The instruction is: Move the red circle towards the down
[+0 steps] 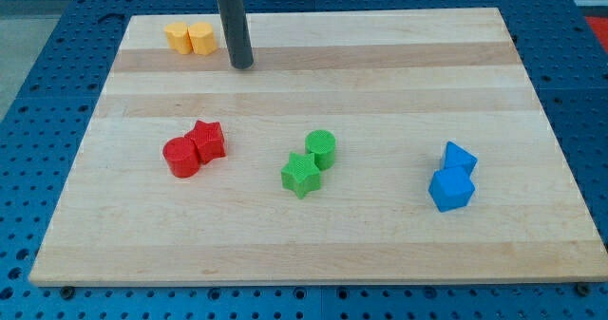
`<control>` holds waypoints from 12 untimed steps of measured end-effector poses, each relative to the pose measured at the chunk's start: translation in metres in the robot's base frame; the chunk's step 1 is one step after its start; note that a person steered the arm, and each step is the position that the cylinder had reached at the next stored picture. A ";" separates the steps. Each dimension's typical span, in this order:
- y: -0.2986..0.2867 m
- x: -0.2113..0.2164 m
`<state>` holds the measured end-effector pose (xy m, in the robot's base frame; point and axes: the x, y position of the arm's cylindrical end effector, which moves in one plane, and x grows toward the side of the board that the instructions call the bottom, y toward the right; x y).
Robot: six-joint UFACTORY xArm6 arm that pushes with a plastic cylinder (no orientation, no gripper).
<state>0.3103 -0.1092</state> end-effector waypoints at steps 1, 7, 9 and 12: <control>0.000 0.013; -0.009 0.034; -0.009 0.046; -0.018 0.069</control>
<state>0.3795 -0.1273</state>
